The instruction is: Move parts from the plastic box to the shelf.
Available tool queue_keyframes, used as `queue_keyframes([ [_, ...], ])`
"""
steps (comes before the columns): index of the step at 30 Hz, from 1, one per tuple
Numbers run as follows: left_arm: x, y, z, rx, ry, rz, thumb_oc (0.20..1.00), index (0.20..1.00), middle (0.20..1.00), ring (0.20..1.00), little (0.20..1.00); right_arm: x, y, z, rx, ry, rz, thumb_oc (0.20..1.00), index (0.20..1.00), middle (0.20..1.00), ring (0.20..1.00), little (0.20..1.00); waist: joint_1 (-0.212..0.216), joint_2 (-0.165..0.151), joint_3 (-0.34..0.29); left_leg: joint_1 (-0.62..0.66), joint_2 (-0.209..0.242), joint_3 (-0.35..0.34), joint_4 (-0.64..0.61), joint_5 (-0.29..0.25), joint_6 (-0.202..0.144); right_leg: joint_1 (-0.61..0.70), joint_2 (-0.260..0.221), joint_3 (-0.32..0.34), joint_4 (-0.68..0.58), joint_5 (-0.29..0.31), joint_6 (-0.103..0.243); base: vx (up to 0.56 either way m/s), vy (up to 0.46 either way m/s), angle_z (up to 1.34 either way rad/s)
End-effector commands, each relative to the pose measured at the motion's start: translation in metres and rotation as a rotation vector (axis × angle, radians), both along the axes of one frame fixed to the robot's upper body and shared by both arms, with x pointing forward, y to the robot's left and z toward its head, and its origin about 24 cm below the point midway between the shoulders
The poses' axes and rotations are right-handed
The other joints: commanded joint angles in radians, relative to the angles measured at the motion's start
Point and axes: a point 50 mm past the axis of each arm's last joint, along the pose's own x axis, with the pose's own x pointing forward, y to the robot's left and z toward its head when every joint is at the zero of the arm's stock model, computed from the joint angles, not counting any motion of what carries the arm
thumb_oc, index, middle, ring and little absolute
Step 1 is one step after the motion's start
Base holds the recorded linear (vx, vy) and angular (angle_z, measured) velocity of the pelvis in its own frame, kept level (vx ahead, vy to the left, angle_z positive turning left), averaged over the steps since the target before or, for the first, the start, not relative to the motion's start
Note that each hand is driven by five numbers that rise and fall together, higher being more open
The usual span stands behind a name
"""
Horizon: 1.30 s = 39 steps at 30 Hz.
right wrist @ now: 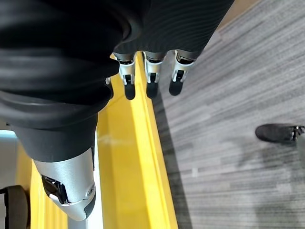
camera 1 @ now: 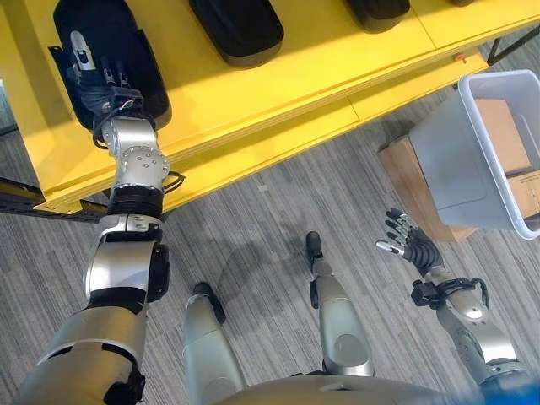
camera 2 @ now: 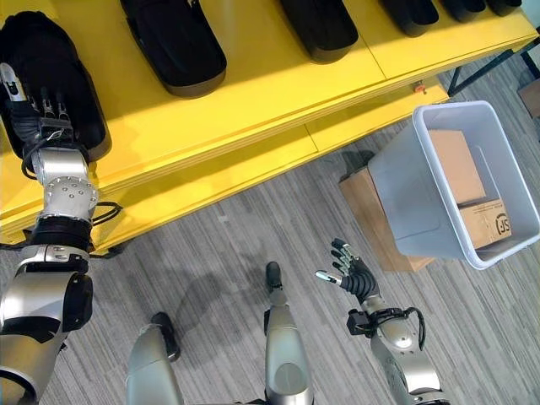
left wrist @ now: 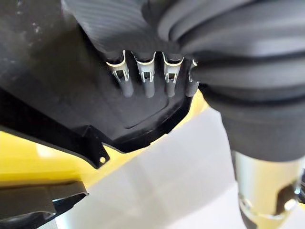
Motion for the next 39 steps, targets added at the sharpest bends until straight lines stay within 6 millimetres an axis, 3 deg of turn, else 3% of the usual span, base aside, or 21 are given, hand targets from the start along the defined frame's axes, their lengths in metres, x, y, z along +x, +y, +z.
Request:
queue_keyframes([
  [1,-0.017,0.023,0.025,0.112,-0.078,0.096,1.000,1.000,1.000,1.000,1.000,-0.001,-0.020,0.017,-0.051,-0.071,-0.032,1.000,1.000,1.000,1.000,1.000,0.024,0.020,-0.033,-0.043,-0.016,-0.040,0.001,-0.006,0.002,0.096,-0.061,-0.020,0.066,-0.175,0.020,-0.02,-0.001,-0.04],
  [5,-0.027,0.025,0.044,0.188,-0.140,0.120,1.000,1.000,1.000,1.000,1.000,-0.001,-0.023,0.017,-0.059,-0.073,-0.036,1.000,1.000,1.000,1.000,1.000,0.031,0.032,-0.032,-0.038,-0.021,-0.043,-0.006,0.000,0.002,0.100,-0.063,-0.025,0.070,-0.179,0.019,-0.02,-0.008,0.01],
  [8,-0.037,0.022,0.064,0.358,-0.170,0.142,1.000,1.000,1.000,1.000,1.000,-0.002,-0.026,0.018,-0.070,-0.077,-0.032,1.000,1.000,1.000,1.000,1.000,0.041,0.044,-0.030,-0.034,-0.027,-0.046,-0.009,0.005,0.002,0.107,-0.067,-0.030,0.073,-0.182,0.018,0.00,0.000,0.00],
  [10,-0.049,0.019,0.075,0.559,-0.161,0.189,1.000,1.000,1.000,1.000,1.000,-0.004,-0.030,0.017,-0.077,-0.071,-0.036,1.000,1.000,1.000,1.000,1.000,0.052,0.057,-0.024,-0.027,-0.030,-0.047,-0.014,0.010,0.002,0.112,-0.070,-0.035,0.080,-0.187,0.016,-0.03,-0.010,0.07],
  [13,-0.067,0.014,0.075,0.723,-0.189,0.218,1.000,1.000,1.000,1.000,1.000,-0.006,-0.034,0.017,-0.076,-0.076,-0.043,1.000,1.000,1.000,1.000,1.000,0.066,0.067,-0.014,-0.018,-0.035,-0.050,-0.018,0.017,0.003,0.116,-0.075,-0.039,0.095,-0.195,0.013,-0.03,-0.011,0.04],
  [17,-0.088,0.008,0.061,0.970,-0.160,0.232,1.000,1.000,1.000,1.000,1.000,-0.009,-0.039,0.015,-0.076,-0.074,-0.046,1.000,1.000,1.000,1.000,1.000,0.080,0.078,-0.008,-0.009,-0.038,-0.052,-0.021,0.022,0.002,0.117,-0.078,-0.039,0.116,-0.207,0.009,-0.02,-0.010,0.05],
  [19,-0.100,0.002,0.064,1.211,-0.117,0.312,1.000,1.000,1.000,1.000,1.000,-0.010,-0.040,0.014,-0.077,-0.070,-0.043,1.000,1.000,1.000,1.000,1.000,0.090,0.085,-0.007,-0.002,-0.037,-0.052,-0.023,0.024,0.002,0.117,-0.079,-0.040,0.132,-0.217,0.008,-0.02,-0.015,0.06],
  [21,-0.116,-0.001,0.050,1.456,-0.024,0.418,1.000,1.000,1.000,1.000,1.000,-0.012,-0.042,0.014,-0.089,-0.068,-0.026,1.000,1.000,1.000,1.000,1.000,0.101,0.094,-0.007,0.019,-0.039,-0.058,-0.029,0.027,0.000,0.119,-0.083,-0.039,0.170,-0.239,0.004,-0.07,-0.024,0.09],
  [22,-0.118,-0.002,0.045,1.550,0.026,0.446,1.000,1.000,1.000,1.000,1.000,-0.011,-0.042,0.015,-0.096,-0.072,-0.019,1.000,1.000,1.000,1.000,1.000,0.103,0.094,0.001,0.015,-0.042,-0.056,-0.033,0.053,0.007,0.112,-0.087,-0.037,0.184,-0.230,-0.002,-0.11,-0.035,0.12],
  [26,-0.133,-0.018,0.026,1.958,0.131,0.557,1.000,1.000,1.000,1.000,1.000,-0.011,-0.047,0.022,-0.131,-0.091,-0.011,1.000,1.000,1.000,1.000,1.000,0.127,0.110,0.020,0.048,-0.055,-0.086,-0.036,0.063,-0.003,0.115,-0.093,-0.041,0.334,-0.316,-0.027,-0.08,-0.076,0.26],
  [28,-0.134,-0.023,0.021,1.980,0.132,0.551,1.000,1.000,1.000,1.000,1.000,-0.012,-0.047,0.024,-0.135,-0.095,-0.009,1.000,1.000,1.000,1.000,1.000,0.129,0.111,0.026,0.050,-0.063,-0.099,-0.036,0.067,-0.006,0.116,-0.098,-0.048,0.363,-0.335,-0.030,-0.07,-0.083,0.59],
  [30,-0.139,-0.027,-0.001,2.015,0.182,0.461,1.000,1.000,1.000,1.000,1.000,-0.015,-0.051,0.025,-0.152,-0.089,-0.021,1.000,1.000,1.000,1.000,1.000,0.143,0.120,0.033,0.054,-0.072,-0.127,-0.047,0.085,-0.016,0.115,-0.104,-0.067,0.428,-0.380,-0.048,-0.07,-0.110,0.48],
  [35,-0.145,-0.035,-0.023,2.127,0.246,0.367,1.000,1.000,1.000,1.000,1.000,-0.016,-0.059,0.031,-0.185,-0.094,-0.040,1.000,1.000,1.000,1.000,1.000,0.155,0.134,0.034,0.071,-0.072,-0.150,-0.078,0.110,-0.026,0.128,-0.102,-0.100,0.469,-0.418,-0.066,-0.02,-0.063,0.28],
  [39,-0.146,-0.040,-0.042,2.107,0.284,0.264,1.000,1.000,1.000,1.000,1.000,-0.015,-0.064,0.036,-0.208,-0.095,-0.053,1.000,1.000,1.000,1.000,1.000,0.158,0.143,0.038,0.089,-0.072,-0.157,-0.102,0.124,-0.028,0.131,-0.098,-0.106,0.491,-0.439,-0.077,-0.01,-0.053,-0.05],
])
